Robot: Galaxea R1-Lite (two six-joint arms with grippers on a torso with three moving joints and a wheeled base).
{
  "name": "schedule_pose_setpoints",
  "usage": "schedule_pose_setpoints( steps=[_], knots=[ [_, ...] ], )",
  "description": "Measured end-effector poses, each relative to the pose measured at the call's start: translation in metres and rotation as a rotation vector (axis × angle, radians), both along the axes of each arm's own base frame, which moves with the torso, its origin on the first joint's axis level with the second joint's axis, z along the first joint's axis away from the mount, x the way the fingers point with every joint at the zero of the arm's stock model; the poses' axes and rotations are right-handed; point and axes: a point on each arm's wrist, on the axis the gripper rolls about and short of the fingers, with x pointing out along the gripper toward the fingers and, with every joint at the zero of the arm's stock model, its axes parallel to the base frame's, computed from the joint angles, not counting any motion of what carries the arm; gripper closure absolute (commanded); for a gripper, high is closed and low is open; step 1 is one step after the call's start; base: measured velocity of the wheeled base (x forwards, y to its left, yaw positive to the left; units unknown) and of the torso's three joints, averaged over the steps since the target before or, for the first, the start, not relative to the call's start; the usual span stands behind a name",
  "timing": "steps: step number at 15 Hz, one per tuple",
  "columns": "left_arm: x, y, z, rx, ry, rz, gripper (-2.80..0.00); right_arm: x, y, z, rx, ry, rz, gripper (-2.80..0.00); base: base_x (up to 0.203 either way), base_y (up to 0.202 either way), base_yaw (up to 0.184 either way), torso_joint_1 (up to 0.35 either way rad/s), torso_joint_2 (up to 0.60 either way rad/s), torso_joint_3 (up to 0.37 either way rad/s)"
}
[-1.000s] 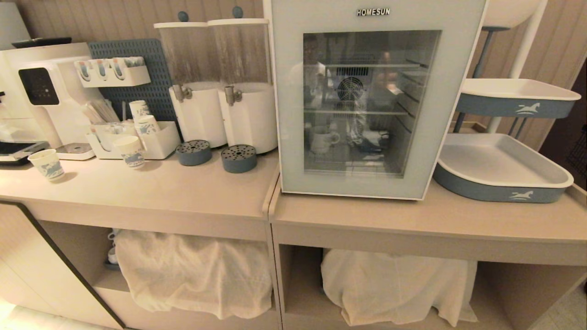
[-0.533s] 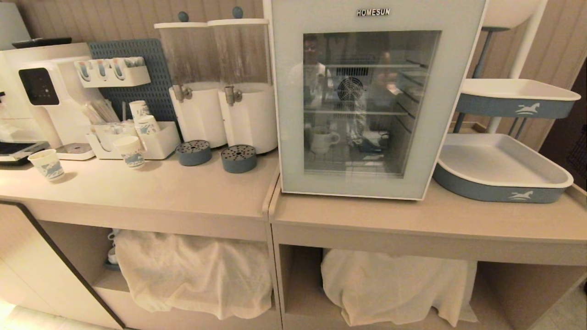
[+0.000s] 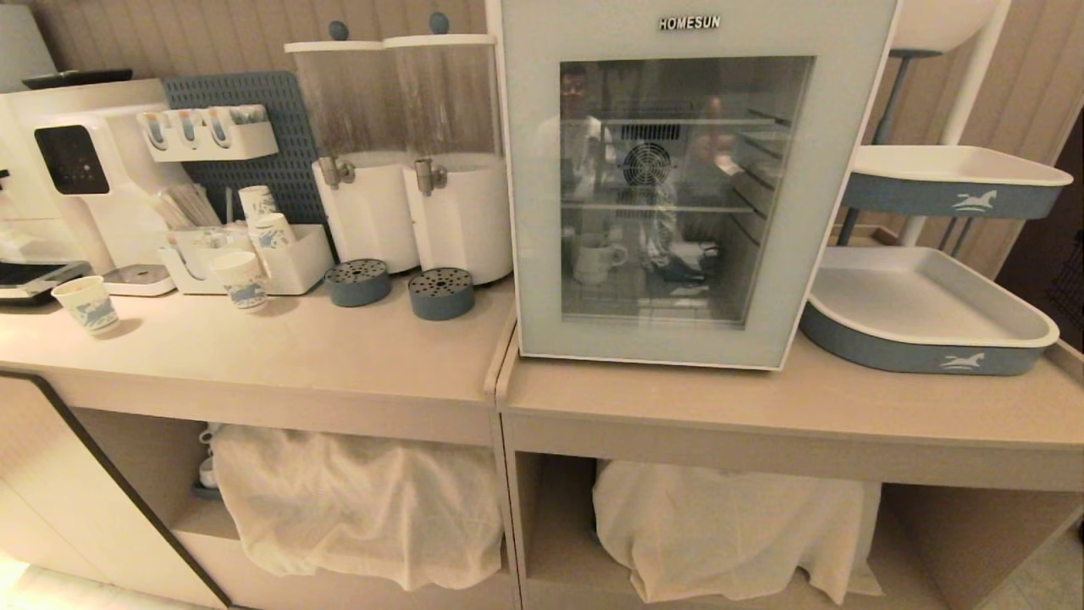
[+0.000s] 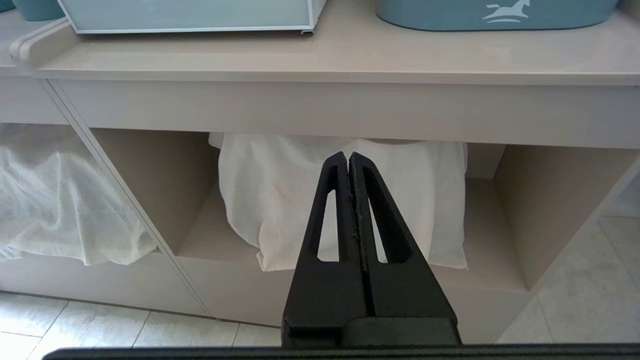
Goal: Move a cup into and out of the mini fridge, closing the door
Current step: Open the freezer door
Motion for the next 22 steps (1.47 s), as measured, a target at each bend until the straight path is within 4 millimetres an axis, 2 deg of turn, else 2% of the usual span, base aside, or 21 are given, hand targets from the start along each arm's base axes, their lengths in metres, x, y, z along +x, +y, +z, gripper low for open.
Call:
schedule_pose_setpoints(
  steps=[17,22],
  knots=[
    [0.0,0.0,0.0,0.011,-0.001,0.0,0.0,0.0,0.0,0.0,0.004,0.0,-0.003,0.0,0.0,0.0,0.0,0.0,0.0,0.0],
    [0.0,0.0,0.0,0.011,-0.001,0.001,0.0,0.0,0.0,0.0001,0.005,-0.001,-0.002,0.0,0.159,0.0,0.0,0.001,0.0,0.006]
  ],
)
